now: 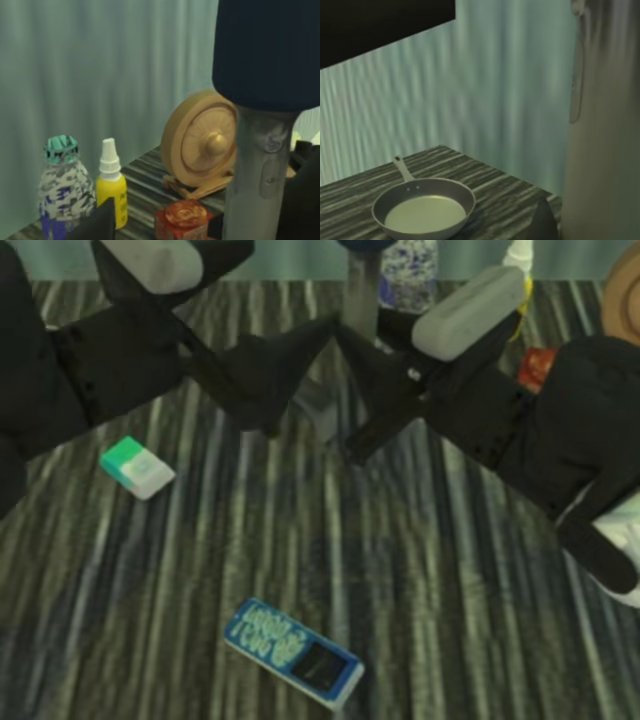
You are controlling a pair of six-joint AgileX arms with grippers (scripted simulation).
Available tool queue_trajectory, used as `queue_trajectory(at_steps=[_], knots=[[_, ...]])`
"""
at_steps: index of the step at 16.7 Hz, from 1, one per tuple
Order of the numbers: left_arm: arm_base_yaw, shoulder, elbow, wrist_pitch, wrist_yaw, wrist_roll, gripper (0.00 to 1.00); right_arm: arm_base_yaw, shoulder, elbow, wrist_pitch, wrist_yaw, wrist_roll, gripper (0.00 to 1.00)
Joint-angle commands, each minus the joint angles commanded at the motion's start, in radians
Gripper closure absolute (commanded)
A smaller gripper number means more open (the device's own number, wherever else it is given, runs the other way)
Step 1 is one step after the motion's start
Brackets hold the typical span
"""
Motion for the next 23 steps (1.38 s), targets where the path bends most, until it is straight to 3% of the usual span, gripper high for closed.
queue_trajectory(at_steps=[7,12,23], knots=[[-0.121,0.292,0.212,0.075,-0.117,-0.002,0.0,0.0,0.0,0.0,0.0,0.0,0.0,1.0],[-0.129,0.305,0.224,0.079,-0.124,-0.003,0.0,0.0,0.0,0.0,0.0,0.0,0.0,1.0],[-0.129,0.305,0.224,0.079,-0.124,-0.003,0.83,0.0,0.0,0.0,0.0,0.0,0.0,1.0]])
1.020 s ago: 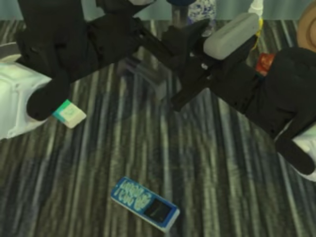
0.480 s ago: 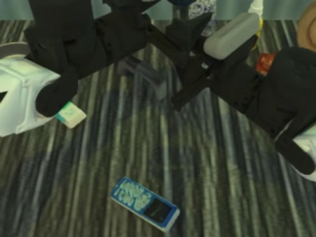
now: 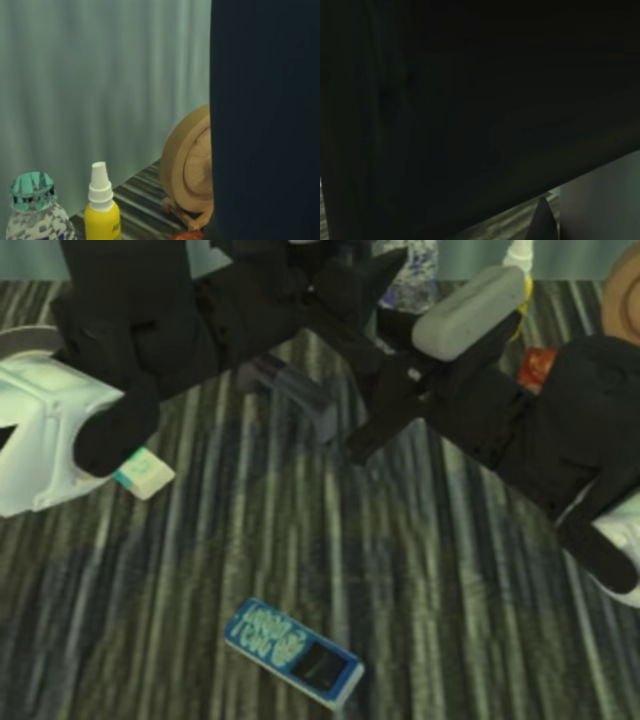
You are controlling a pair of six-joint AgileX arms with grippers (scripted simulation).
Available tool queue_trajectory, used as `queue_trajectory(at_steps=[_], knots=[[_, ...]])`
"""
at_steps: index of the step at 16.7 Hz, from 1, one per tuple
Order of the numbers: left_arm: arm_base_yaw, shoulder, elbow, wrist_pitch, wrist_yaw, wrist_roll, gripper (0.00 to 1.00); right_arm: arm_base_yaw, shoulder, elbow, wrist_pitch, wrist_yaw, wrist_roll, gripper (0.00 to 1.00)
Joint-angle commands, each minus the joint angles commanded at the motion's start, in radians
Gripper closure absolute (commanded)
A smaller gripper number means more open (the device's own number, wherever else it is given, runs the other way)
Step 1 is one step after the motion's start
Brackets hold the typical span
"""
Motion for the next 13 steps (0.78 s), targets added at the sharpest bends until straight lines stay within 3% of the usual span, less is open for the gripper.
queue_trajectory(at_steps=[2,3,11,13], knots=[[0.0,0.0,0.0,0.0,0.0,0.0,0.98,0.0,0.0,0.0,0.0,0.0,0.0,1.0],[0.0,0.0,0.0,0.0,0.0,0.0,1.0,0.0,0.0,0.0,0.0,0.0,0.0,1.0],[0.0,0.0,0.0,0.0,0.0,0.0,1.0,0.0,0.0,0.0,0.0,0.0,0.0,1.0],[0.0,0.0,0.0,0.0,0.0,0.0,1.0,0.0,0.0,0.0,0.0,0.0,0.0,0.85]])
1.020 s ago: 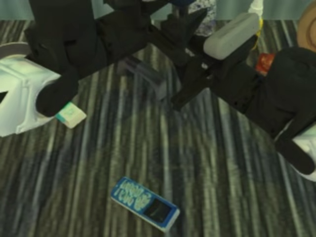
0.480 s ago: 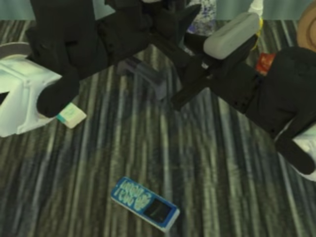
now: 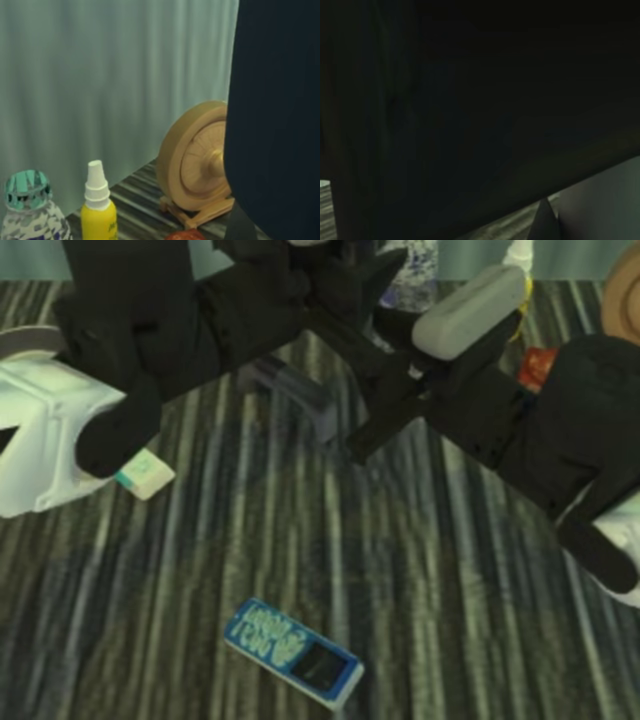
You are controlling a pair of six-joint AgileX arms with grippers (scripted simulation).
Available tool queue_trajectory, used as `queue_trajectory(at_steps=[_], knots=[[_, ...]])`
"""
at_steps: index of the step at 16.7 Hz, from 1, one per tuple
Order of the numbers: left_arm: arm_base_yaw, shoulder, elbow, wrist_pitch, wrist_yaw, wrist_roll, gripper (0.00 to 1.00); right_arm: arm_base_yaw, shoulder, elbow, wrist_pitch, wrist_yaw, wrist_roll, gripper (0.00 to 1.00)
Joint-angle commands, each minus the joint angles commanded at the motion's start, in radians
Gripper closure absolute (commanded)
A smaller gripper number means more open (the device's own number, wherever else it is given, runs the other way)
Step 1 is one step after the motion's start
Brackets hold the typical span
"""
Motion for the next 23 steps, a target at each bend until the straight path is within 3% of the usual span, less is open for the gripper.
queue_trajectory(at_steps=[11,23], knots=[[0.0,0.0,0.0,0.0,0.0,0.0,1.0,0.0,0.0,0.0,0.0,0.0,0.0,0.02],[0.026,-0.012,-0.016,-0.005,0.022,-0.001,1.0,-0.009,-0.042,-0.041,-0.001,-0.006,-0.002,0.0]])
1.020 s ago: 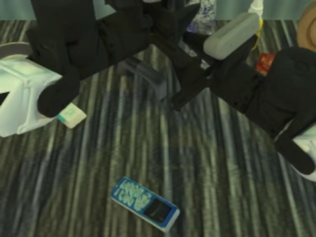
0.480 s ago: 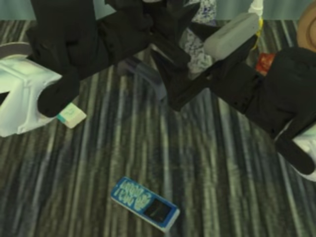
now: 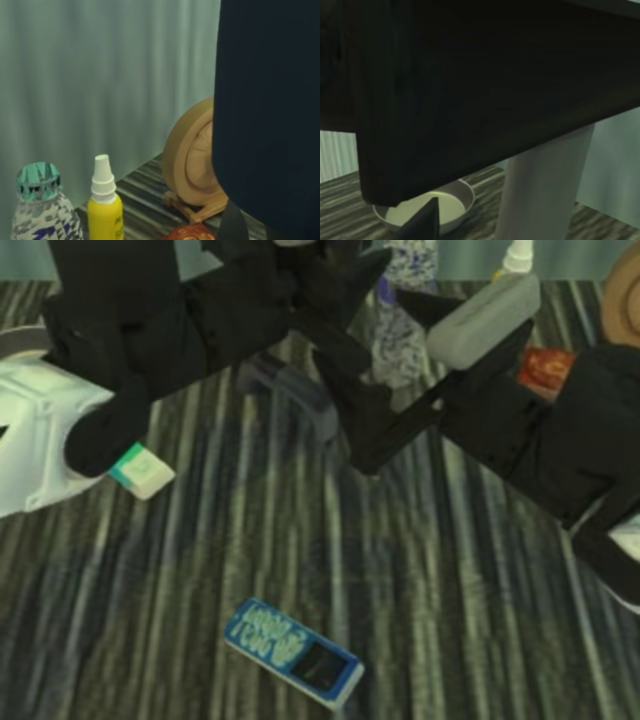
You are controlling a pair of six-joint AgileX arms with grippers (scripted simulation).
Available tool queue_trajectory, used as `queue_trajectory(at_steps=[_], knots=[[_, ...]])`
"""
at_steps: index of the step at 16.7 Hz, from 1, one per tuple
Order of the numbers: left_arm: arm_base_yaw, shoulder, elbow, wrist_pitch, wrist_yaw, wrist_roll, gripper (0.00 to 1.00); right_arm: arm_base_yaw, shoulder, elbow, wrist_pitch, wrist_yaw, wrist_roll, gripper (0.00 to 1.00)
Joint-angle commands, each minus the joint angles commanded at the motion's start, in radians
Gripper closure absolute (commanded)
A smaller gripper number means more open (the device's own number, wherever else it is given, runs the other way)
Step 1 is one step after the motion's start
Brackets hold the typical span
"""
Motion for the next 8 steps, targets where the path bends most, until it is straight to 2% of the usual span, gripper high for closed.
queue_trajectory(at_steps=[5,8], knots=[[0.107,-0.061,-0.052,-0.006,0.096,0.006,1.0,-0.021,-0.181,-0.185,0.002,-0.031,0.004,0.0],[0.136,-0.077,-0.065,-0.007,0.119,0.007,1.0,-0.024,-0.218,-0.221,0.006,-0.04,0.005,0.0]])
